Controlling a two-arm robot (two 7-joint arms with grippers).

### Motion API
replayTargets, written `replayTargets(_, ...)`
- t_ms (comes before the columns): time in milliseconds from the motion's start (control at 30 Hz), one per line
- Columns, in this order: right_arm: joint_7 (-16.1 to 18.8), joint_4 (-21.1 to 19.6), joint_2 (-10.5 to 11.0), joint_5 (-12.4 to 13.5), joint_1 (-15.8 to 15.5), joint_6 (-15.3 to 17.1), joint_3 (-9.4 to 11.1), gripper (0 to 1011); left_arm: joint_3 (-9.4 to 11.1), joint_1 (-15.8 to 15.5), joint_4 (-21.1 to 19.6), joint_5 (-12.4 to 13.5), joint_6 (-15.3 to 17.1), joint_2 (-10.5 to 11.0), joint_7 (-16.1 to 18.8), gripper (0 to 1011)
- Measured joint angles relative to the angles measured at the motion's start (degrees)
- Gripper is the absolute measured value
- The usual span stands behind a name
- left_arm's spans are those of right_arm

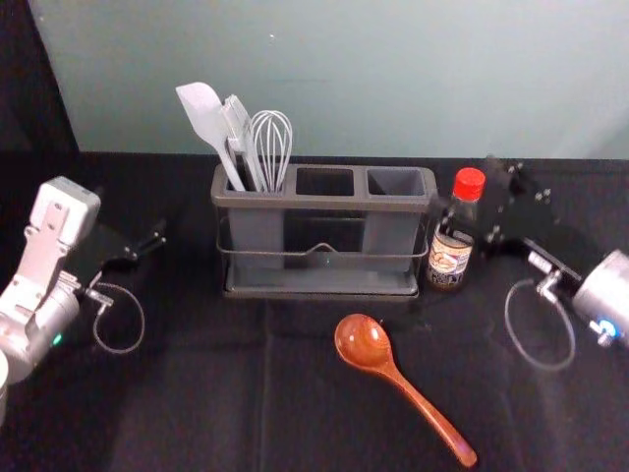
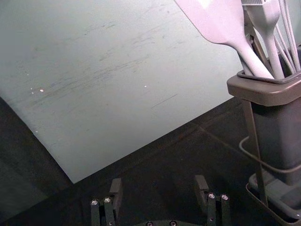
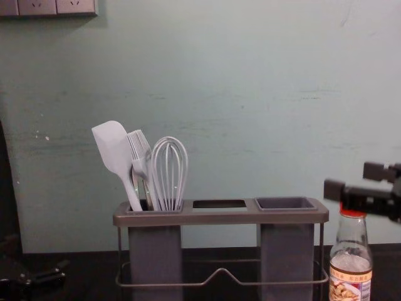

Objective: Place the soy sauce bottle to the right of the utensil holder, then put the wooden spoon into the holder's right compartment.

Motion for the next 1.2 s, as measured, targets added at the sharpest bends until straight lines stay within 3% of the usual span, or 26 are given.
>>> replayTargets(167, 0.6, -3.8, 1.9, -0.2, -4.0, 1.5, -1.2, 1000, 0.0, 0.0, 0.0, 0.0, 0.0, 0.0, 0.0, 1005)
replayTargets(367, 0.3, -5.8, 3.1, -1.7, -6.7, 4.1, -3.7, 1000, 0.0, 0.0, 0.0, 0.0, 0.0, 0.0, 0.0, 1005)
replayTargets(700, -0.8, -3.6, 1.7, -5.1, -7.2, 6.8, -8.5, 1000, 0.0, 0.0, 0.0, 0.0, 0.0, 0.0, 0.0, 1005)
replayTargets(1200, -1.0, -2.4, 0.9, -5.9, -7.0, 6.7, -9.2, 1000, 0.0, 0.0, 0.0, 0.0, 0.0, 0.0, 0.0, 1005)
